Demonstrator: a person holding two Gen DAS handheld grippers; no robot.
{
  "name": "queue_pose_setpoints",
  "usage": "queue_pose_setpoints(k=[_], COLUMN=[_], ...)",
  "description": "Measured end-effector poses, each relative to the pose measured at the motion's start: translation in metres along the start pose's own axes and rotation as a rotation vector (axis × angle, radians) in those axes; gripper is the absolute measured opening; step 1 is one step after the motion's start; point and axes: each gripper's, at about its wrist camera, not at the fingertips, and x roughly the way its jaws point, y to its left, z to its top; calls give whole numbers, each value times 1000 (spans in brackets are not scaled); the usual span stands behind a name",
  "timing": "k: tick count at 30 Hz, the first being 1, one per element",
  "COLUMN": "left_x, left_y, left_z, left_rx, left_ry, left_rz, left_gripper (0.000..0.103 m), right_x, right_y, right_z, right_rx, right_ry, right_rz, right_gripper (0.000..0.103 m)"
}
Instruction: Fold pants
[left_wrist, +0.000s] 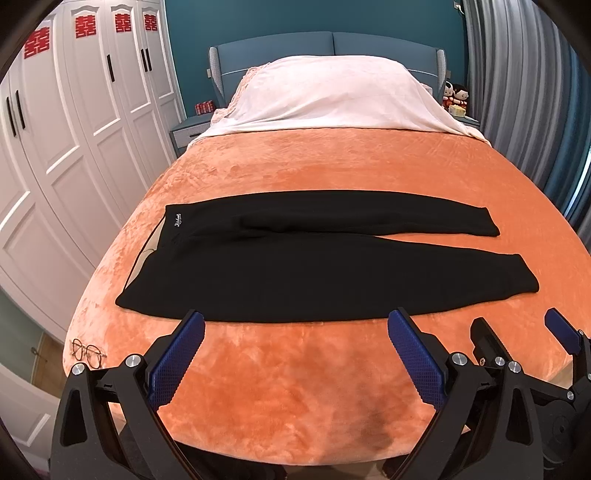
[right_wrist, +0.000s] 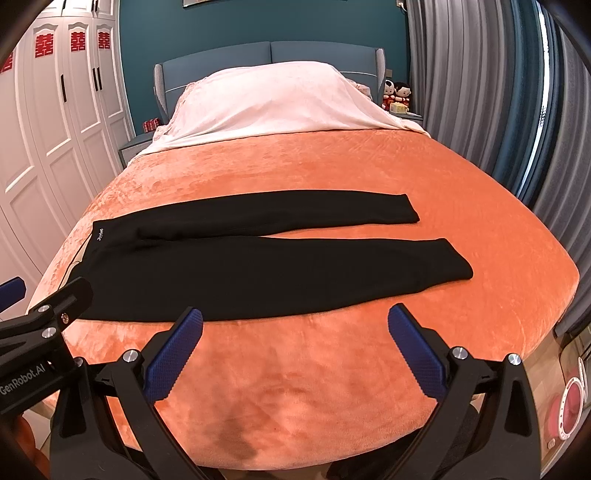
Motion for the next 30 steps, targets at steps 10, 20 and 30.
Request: queue_pose_setpoints(k=[10, 20, 30], left_x=[0, 0, 3], left_y=[0, 0, 1], left_z=[-1, -1, -5], left_rx=[1, 1, 0], left_ry=[2, 3, 12], left_rz=[0, -2, -7], left_gripper=[98, 98, 98], right_x=[0, 0, 2], right_y=[0, 0, 1], right_z=[-1, 0, -8], right_rx=[-1, -1, -1], right_ry=[1, 4, 15], right_rz=[-1, 0, -1], right_gripper=[98, 98, 98])
